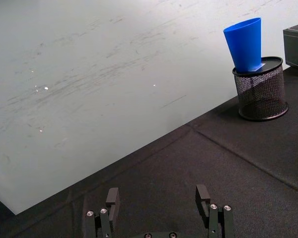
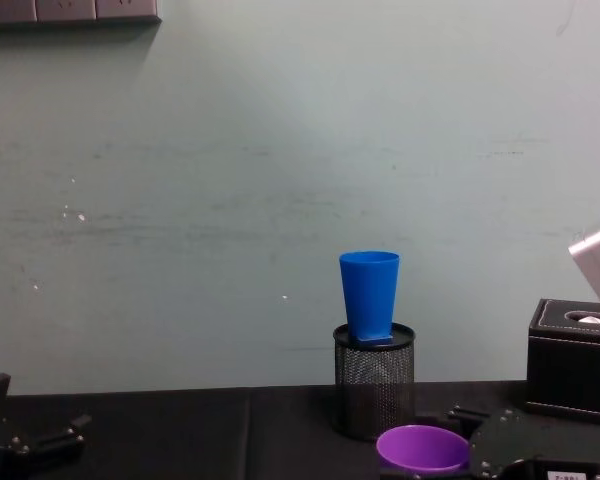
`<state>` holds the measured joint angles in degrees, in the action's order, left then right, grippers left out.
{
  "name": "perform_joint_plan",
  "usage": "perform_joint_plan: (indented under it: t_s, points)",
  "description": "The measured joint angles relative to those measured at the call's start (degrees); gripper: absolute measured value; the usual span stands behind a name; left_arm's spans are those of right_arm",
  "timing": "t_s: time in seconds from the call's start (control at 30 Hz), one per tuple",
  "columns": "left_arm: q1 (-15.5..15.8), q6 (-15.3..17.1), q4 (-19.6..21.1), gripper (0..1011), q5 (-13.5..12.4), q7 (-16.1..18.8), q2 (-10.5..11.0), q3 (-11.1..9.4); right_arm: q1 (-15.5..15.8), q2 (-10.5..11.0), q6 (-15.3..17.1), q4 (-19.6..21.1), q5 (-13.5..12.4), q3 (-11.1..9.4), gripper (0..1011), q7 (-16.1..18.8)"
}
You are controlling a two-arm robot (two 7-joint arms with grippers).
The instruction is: Pick up one cup with a gripper and tap it against the other cup.
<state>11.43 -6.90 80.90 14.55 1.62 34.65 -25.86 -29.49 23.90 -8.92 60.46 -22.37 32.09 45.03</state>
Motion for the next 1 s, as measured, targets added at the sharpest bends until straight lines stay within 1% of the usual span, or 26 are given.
perform_joint_plan:
  t_s: [0.47, 0.6, 0.7, 0.8, 0.87, 0.9, 1.0]
  points:
    - [0.00, 0.00, 0.00, 1004, 0.00, 0.00, 0.00, 0.00, 0.06, 0.12, -0.21, 0.28, 0.15, 0.05, 1003, -0.17]
    - [0.00, 0.00, 0.00, 1005, 0.00, 0.00, 0.00, 0.00, 0.75, 0.50, -1.10, 2.19, 0.14, -0.19, 1003, -0.38]
    - [0.00, 0.00, 0.00, 1005, 0.00, 0.00, 0.00, 0.00, 1.26, 0.71, -1.68, 3.63, -0.35, -0.81, 1003, -0.72]
    - [0.00, 0.00, 0.00, 1005, 0.00, 0.00, 0.00, 0.00, 1.83, 0.82, -1.69, 5.45, -1.85, -2.34, 1003, -1.61]
    - [0.00, 0.00, 0.00, 1005, 0.00, 0.00, 0.00, 0.00, 1.94, 0.83, -1.48, 6.20, -2.30, -2.88, 1002, -2.30]
    - [0.00, 0.00, 0.00, 1005, 0.00, 0.00, 0.00, 0.00, 2.05, 0.83, -1.13, 6.96, -2.60, -3.53, 1003, -3.36]
    - [0.00, 0.00, 0.00, 1004, 0.00, 0.00, 0.00, 0.00, 2.21, 0.69, -0.42, 8.02, -2.71, -4.52, 1003, -5.62]
